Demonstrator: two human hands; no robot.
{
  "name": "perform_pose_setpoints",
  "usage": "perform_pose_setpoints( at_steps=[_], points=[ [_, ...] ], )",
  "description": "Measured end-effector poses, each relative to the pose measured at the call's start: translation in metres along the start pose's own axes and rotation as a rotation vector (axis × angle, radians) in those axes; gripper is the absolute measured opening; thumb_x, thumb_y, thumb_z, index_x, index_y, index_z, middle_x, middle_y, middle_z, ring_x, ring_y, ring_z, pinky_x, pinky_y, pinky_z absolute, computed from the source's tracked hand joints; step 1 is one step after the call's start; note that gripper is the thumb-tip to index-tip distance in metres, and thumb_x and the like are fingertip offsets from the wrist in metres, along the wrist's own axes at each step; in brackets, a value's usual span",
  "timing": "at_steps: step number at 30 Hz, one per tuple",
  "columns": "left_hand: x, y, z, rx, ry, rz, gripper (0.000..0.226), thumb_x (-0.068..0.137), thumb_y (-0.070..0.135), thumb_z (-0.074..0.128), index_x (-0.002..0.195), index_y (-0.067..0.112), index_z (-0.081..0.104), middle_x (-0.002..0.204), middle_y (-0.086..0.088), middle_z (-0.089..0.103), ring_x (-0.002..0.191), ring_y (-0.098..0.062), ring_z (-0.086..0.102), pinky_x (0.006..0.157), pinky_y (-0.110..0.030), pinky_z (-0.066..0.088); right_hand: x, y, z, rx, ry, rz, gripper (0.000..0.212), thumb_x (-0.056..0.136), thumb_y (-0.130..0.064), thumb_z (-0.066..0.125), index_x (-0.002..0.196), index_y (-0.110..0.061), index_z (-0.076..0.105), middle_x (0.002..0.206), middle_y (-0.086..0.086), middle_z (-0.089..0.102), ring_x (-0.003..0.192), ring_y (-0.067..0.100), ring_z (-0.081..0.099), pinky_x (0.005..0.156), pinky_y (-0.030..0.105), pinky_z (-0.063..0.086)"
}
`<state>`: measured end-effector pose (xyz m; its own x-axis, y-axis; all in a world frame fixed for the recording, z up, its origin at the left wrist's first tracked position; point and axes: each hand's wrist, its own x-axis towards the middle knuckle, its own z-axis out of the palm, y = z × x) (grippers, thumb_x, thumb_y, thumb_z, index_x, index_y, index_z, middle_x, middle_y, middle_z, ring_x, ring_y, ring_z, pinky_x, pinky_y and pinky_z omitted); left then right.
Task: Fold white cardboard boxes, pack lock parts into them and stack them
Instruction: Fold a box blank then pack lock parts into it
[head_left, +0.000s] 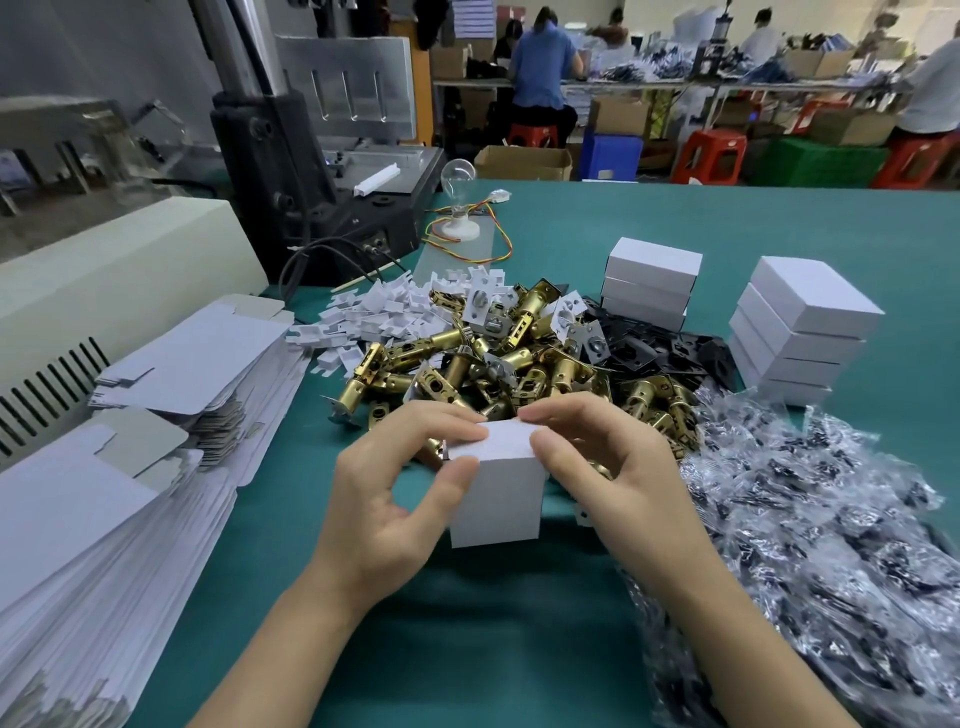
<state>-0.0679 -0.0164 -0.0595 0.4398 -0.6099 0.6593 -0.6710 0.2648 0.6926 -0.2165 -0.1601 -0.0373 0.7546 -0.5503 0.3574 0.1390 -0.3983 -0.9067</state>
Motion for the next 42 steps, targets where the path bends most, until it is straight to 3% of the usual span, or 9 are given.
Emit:
perform_pose_setpoints(
  at_steps=[3,6,8,12,24,29,33,42],
  points=[
    [0.0003,0.0007,0.001,0.001,0.019,-0.039,0.022,0.099,0.026,0.059,0.108,0.011,0.072,0.111,0.002,0.075,0.106,-0.026,0.071,0.078,-0.039,0.057,-0.0011,-0.0005,0.0002,-0.065,-0.018,-0.048,0.016,0.093,-0.034,0.066,0.108,-0.033,0.072,0.107,-0.017,0.073,0.102,0.014,0.069,0.079,0.017,0.053],
    [0.0,0.002,0.0007,-0.011,0.013,-0.066,0.021,0.099,0.027,0.059,0.11,0.015,0.071,0.11,0.003,0.075,0.102,-0.027,0.071,0.076,-0.032,0.055,-0.002,-0.001,0.0003,-0.086,-0.028,-0.072,0.02,0.092,-0.039,0.066,0.111,-0.036,0.071,0.112,-0.019,0.071,0.102,0.014,0.068,0.078,0.016,0.052],
    [0.0001,0.0023,0.0009,0.005,0.006,-0.067,0.02,0.097,0.026,0.06,0.11,0.016,0.07,0.111,0.005,0.075,0.103,-0.026,0.07,0.075,-0.03,0.053,-0.0019,-0.0001,0.0003,-0.093,-0.024,-0.077,0.019,0.092,-0.037,0.068,0.111,-0.036,0.07,0.112,-0.02,0.071,0.101,0.011,0.068,0.078,0.015,0.051],
    [0.0004,0.0015,0.0032,0.033,0.0,-0.061,0.018,0.095,0.025,0.061,0.108,0.017,0.07,0.106,0.004,0.073,0.094,-0.026,0.067,0.07,-0.039,0.051,-0.0012,0.0028,0.0031,-0.086,-0.015,-0.08,0.021,0.092,-0.024,0.069,0.11,-0.035,0.069,0.109,-0.018,0.071,0.102,0.014,0.069,0.08,0.025,0.056],
    [0.0018,-0.0003,0.0004,-0.03,-0.01,-0.179,0.024,0.099,0.031,0.055,0.109,0.02,0.074,0.107,0.002,0.076,0.1,-0.026,0.069,0.079,-0.042,0.053,-0.0011,0.0058,0.0066,-0.007,0.035,-0.059,0.023,0.096,-0.017,0.062,0.108,-0.032,0.076,0.113,-0.014,0.074,0.109,0.017,0.069,0.086,0.035,0.058],
    [0.0018,-0.0002,-0.0008,-0.022,-0.009,-0.169,0.022,0.098,0.032,0.06,0.11,0.021,0.075,0.11,0.006,0.076,0.105,-0.024,0.07,0.084,-0.033,0.055,-0.0015,0.0057,0.0057,-0.032,0.04,-0.068,0.023,0.097,-0.019,0.062,0.109,-0.034,0.076,0.112,-0.017,0.073,0.107,0.014,0.069,0.08,0.026,0.058],
    [0.0023,-0.0012,-0.0009,-0.024,0.006,-0.164,0.021,0.1,0.03,0.059,0.11,0.021,0.076,0.111,0.006,0.077,0.106,-0.025,0.071,0.084,-0.036,0.057,-0.0011,0.0059,0.0052,-0.059,0.041,-0.071,0.024,0.097,-0.019,0.063,0.11,-0.033,0.076,0.113,-0.019,0.073,0.11,0.011,0.068,0.082,0.027,0.058],
    [0.0024,0.004,0.0035,-0.002,0.027,-0.147,0.013,0.095,0.033,0.068,0.105,0.027,0.072,0.105,0.008,0.074,0.092,-0.021,0.071,0.074,-0.022,0.054,0.0002,0.0071,0.0047,-0.13,0.064,-0.115,0.016,0.091,-0.033,0.071,0.106,-0.031,0.075,0.107,-0.015,0.072,0.106,0.018,0.068,0.076,0.042,0.057]
  ],
)
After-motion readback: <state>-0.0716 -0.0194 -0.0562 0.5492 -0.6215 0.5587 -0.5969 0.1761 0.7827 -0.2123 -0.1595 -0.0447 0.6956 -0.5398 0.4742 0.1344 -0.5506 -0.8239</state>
